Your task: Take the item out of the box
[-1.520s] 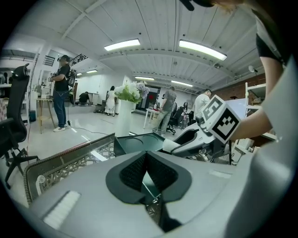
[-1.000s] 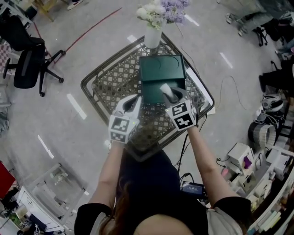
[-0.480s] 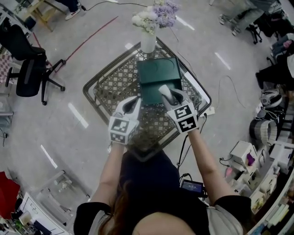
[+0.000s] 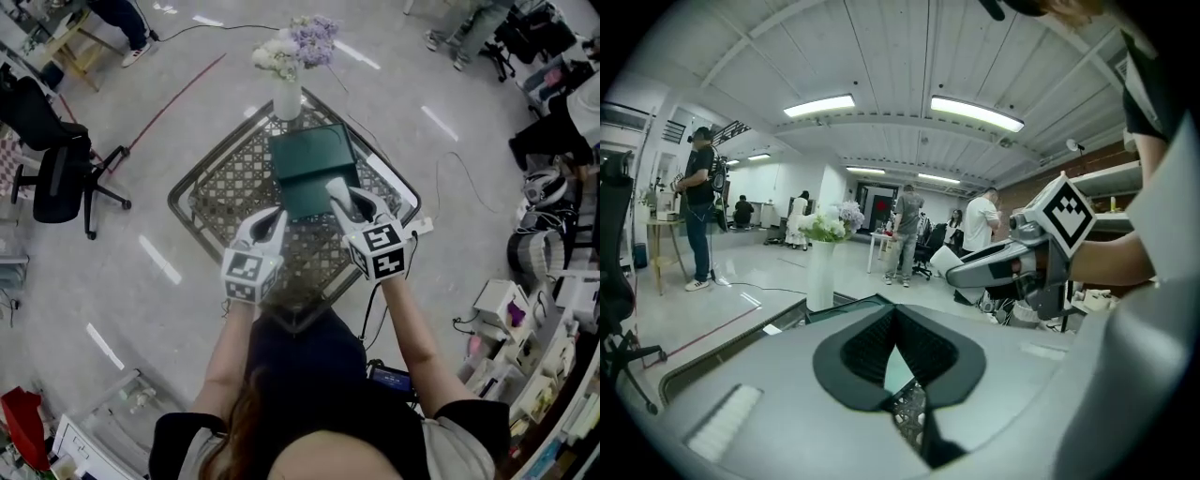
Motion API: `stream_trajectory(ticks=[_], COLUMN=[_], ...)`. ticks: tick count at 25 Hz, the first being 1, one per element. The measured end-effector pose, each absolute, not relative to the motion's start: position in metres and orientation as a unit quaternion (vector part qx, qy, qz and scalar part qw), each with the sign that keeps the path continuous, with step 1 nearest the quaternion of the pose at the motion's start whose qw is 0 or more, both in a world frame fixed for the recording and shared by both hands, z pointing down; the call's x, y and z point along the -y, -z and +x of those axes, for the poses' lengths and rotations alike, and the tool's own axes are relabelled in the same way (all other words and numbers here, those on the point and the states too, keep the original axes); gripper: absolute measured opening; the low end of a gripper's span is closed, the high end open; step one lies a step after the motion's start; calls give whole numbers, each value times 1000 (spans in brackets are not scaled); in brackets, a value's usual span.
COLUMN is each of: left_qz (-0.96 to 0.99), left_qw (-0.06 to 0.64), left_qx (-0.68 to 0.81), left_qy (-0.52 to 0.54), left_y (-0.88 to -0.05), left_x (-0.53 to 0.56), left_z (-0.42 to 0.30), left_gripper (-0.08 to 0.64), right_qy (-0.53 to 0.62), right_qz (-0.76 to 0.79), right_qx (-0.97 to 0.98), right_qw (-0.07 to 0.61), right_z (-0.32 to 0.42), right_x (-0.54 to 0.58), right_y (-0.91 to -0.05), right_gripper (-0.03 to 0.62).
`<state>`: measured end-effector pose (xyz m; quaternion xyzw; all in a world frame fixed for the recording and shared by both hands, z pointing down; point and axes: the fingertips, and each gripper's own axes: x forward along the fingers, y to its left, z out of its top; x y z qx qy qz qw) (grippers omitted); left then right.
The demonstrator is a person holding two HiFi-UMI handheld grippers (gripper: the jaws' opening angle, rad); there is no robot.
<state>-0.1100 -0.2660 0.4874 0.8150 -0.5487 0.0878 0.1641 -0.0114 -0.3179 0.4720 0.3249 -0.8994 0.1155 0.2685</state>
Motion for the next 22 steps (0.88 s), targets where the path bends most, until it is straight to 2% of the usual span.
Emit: stream_trajectory(ticks=[16, 22], left_qz=[837, 846], left_qw=[137, 124], left_qx=[525, 515], left_qy=[-74, -57], left_y=[-450, -432], left_x=[253, 248], left_z=[-93, -87], left_gripper=[8, 8], right_qy=[-202, -191], right_qz=[387, 429], right_qx=[887, 875], right_qw=[149, 115], right_z=[19, 30], right_x=[295, 288], right_y=[-425, -405], right_gripper=[133, 133])
